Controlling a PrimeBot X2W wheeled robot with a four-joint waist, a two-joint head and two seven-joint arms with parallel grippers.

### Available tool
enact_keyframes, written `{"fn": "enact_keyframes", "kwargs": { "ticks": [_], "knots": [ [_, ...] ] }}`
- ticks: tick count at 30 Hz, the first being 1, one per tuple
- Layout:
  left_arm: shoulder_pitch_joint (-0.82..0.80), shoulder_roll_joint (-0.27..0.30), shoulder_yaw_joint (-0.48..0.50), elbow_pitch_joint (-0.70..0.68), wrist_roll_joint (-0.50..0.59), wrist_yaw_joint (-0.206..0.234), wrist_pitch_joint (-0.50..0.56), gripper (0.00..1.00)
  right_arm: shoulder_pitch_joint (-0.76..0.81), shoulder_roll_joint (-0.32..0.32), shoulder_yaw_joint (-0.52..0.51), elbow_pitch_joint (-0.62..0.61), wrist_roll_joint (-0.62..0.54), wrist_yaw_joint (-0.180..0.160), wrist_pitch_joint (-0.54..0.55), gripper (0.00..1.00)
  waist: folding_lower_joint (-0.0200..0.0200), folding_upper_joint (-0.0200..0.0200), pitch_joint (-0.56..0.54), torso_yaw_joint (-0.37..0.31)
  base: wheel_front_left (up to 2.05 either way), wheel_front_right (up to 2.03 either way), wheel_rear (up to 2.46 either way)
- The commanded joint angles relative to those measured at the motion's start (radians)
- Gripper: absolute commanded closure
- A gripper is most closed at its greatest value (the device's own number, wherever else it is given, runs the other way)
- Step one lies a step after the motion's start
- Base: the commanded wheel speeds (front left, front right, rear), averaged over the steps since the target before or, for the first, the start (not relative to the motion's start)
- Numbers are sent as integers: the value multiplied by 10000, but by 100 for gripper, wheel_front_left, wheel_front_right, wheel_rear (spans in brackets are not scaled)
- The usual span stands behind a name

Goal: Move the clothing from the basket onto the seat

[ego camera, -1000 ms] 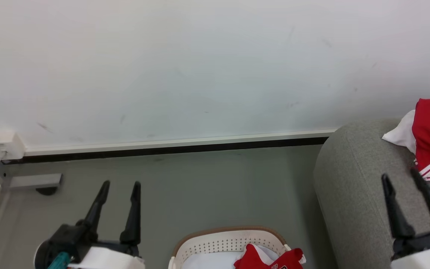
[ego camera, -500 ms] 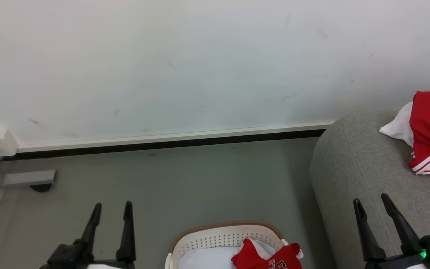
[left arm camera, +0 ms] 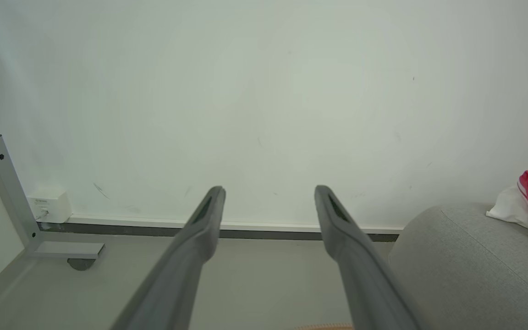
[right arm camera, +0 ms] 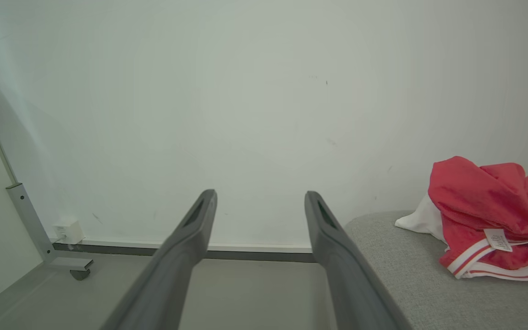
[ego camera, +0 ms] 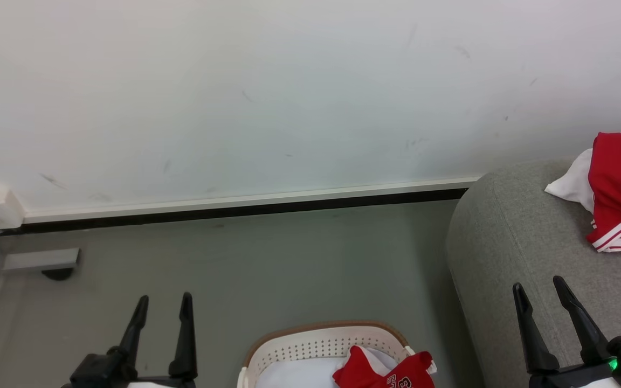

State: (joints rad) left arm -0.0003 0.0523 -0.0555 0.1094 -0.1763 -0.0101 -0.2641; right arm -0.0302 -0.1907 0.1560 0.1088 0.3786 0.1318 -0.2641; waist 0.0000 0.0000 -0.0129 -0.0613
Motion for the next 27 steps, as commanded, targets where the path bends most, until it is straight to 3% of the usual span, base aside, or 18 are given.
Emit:
{"fn": "enact_keyframes", "kwargs": {
  "ticks": [1,13,27],
  "knots": [
    [15,14,41,31,150,-50,-5,0,-87,-54,-6,48,49,-22,0,0,0,0,6,-3,0,0,0],
    [-115,-6,-14,150,-89,-123,-5,0,-234,-135,-244,107,76,-22,0,0,0,0,99,-115,0,0,0],
    [-623,-1,-566,544,-44,-173,-5,0,-853,-853,-665,246,258,-22,0,0,0,0,836,-1254,0,0,0]
  ]
}}
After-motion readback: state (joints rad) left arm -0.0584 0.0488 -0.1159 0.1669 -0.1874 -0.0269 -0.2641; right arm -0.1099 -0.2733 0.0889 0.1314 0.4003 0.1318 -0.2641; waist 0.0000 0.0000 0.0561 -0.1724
